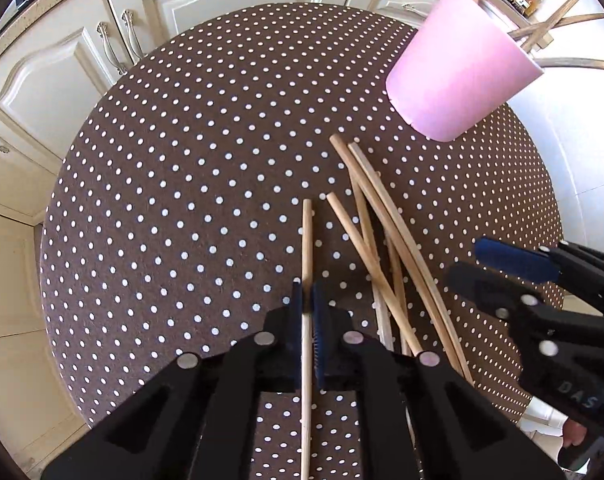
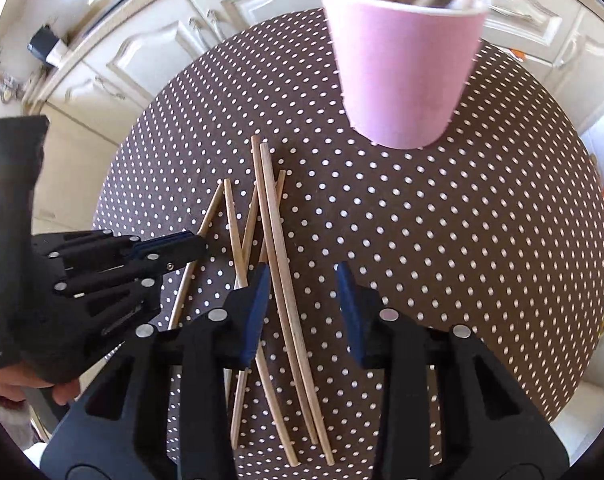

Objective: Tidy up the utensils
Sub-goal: 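Lower both grippers to the pile and close each on one chopstick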

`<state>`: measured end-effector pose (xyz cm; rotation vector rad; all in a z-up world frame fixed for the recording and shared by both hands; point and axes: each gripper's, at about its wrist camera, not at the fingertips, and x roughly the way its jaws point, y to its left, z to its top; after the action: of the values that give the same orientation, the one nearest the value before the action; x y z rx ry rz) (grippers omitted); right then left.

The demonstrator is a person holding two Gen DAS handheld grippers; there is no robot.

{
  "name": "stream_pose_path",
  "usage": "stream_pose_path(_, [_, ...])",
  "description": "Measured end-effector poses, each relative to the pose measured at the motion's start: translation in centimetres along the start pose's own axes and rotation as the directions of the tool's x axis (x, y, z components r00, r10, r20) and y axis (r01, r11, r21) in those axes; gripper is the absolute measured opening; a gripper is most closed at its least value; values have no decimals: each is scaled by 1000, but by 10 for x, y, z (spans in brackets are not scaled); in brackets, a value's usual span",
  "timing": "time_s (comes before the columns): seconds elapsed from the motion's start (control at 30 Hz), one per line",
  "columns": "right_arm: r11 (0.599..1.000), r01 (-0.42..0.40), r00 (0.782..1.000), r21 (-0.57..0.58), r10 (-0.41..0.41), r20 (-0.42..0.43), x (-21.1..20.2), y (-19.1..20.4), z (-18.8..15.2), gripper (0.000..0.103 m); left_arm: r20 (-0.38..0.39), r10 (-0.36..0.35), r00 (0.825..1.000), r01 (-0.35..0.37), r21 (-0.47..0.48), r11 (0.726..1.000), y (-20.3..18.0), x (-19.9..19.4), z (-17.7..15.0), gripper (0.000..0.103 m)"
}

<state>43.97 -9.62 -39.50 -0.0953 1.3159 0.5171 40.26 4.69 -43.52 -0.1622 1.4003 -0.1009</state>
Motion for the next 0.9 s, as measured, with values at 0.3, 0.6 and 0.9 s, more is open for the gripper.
stream_pose_path(0.3, [998, 4, 999, -63, -7, -51, 25, 15, 17, 16, -9, 7, 1000, -7, -18, 1000, -3, 2, 0, 6])
stream_pose_path(0.6, [995, -20, 996, -98, 12, -86, 41, 17, 33, 16, -57, 10, 998, -12, -29, 1000, -2, -1, -11, 6])
stream_pose_path(0.9, [995, -2, 992, -99, -10, -129, 53, 24, 53, 12, -92, 30, 995, -31, -6, 1000, -5, -2, -19, 8])
